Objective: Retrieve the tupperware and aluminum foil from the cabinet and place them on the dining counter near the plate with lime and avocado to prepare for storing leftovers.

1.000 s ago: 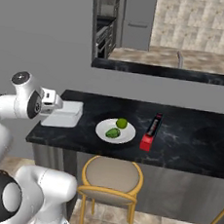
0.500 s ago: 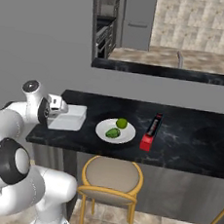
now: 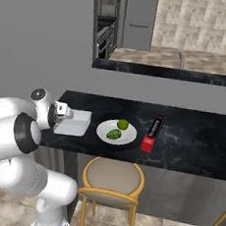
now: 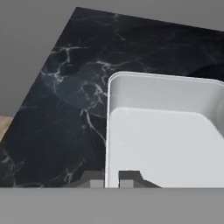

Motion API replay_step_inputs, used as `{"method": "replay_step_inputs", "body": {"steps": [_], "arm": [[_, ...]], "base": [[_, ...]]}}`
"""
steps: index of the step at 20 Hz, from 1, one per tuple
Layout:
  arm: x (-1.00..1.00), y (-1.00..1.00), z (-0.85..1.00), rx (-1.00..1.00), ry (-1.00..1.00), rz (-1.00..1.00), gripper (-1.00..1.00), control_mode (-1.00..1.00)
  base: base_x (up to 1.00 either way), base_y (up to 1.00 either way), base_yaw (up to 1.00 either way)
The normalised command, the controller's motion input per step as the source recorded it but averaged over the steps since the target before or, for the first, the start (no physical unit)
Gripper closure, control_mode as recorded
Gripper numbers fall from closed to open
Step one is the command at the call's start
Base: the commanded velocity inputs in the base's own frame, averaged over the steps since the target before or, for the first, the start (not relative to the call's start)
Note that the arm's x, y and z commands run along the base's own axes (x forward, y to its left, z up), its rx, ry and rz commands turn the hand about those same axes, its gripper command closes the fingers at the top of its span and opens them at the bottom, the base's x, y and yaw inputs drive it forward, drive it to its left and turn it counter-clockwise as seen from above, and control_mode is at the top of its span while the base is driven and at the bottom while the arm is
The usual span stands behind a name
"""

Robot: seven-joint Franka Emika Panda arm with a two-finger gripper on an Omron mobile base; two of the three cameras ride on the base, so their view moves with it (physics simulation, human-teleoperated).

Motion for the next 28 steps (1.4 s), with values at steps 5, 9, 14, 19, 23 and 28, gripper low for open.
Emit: {"method": "replay_step_inputs", "body": {"steps": [5,9,14,19,23,28], "arm": [[0.48,0.00,-0.32,0.00,0.00,-0.04,1.00,-1.00],[0.53,0.00,-0.31,0.00,0.00,-0.01,1.00,-1.00],[0.51,0.01,-0.37,0.00,0.00,0.00,1.00,-1.00],[0.49,0.07,-0.44,0.00,0.00,0.00,1.00,-1.00],[0.49,0.14,-0.42,0.00,0.00,0.00,-1.00,-1.00],[0.30,0.32,0.08,-0.01,0.00,-0.01,-1.00,-1.00]], "base": [[0.00,0.00,0.00],[0.00,0.00,0.00],[0.00,0.00,0.00],[0.00,0.00,0.00],[0.00,0.00,0.00],[0.00,0.00,0.00]]}}
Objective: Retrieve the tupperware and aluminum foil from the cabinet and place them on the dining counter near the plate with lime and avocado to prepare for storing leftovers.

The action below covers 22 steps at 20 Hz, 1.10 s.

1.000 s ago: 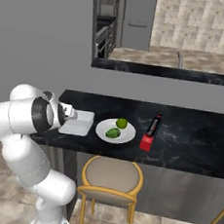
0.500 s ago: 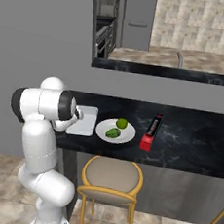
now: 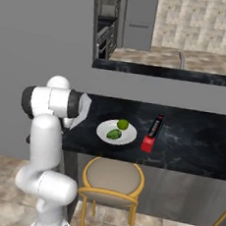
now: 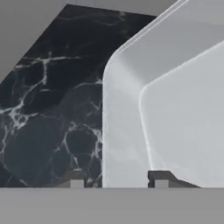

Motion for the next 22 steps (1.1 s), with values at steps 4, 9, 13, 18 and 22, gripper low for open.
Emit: {"method": "replay_step_inputs", "body": {"steps": [4,9,13,18,22], "arm": [[-0.04,0.06,0.75,-0.03,0.00,-0.12,-1.00,-1.00],[-0.19,-0.04,0.99,0.00,0.00,-0.22,-1.00,-1.00],[-0.17,-0.03,1.00,0.00,-0.01,-0.25,-1.00,-1.00],[-0.55,0.00,1.00,-0.03,-0.11,-0.22,-1.00,-1.00],[-0.99,0.00,0.96,0.00,-0.13,-0.18,-1.00,-1.00]], "base": [[0.00,0.00,0.00],[0.00,0.00,0.00],[0.00,0.00,0.00],[0.00,0.00,0.00],[0.00,0.00,0.00]]}}
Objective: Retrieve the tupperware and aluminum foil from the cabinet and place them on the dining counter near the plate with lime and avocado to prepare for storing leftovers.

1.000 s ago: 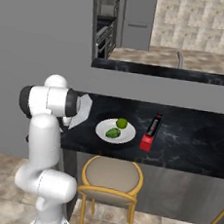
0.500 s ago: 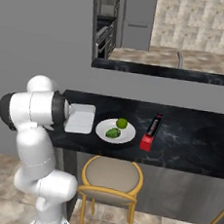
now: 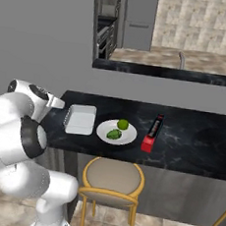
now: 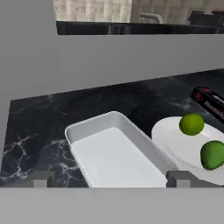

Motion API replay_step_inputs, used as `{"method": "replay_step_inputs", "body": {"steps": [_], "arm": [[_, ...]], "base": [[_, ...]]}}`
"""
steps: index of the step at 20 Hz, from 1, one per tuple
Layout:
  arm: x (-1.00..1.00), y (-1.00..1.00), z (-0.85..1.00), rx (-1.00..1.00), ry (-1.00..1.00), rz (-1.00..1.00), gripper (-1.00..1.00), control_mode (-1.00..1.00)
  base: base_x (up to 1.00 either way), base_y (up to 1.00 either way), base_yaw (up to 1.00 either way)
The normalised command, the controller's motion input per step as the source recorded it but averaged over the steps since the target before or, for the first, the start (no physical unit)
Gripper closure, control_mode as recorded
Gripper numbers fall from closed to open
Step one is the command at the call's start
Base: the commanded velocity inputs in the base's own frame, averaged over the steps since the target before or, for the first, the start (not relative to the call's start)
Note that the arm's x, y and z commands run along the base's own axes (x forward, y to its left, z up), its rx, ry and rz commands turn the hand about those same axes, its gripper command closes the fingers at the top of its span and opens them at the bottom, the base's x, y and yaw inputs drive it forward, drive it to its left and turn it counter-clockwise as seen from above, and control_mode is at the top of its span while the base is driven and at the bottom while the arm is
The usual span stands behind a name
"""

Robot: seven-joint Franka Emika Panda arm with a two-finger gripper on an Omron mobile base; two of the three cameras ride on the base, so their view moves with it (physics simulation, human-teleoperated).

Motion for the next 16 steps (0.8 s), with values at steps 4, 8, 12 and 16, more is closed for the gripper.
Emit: {"method": "replay_step_inputs", "body": {"steps": [4,8,12,16], "arm": [[-1.00,0.00,0.83,0.00,-0.09,-0.11,-1.00,-1.00],[-1.00,-0.23,0.83,0.00,-0.07,-0.06,-1.00,-1.00],[-0.86,-0.55,0.60,0.03,-0.15,0.00,-1.00,-1.00],[-0.51,-0.92,0.17,0.17,-0.15,0.07,-1.00,-1.00]], "base": [[0.00,0.00,0.00],[0.00,0.00,0.00],[0.00,0.00,0.00],[0.00,0.00,0.00]]}}
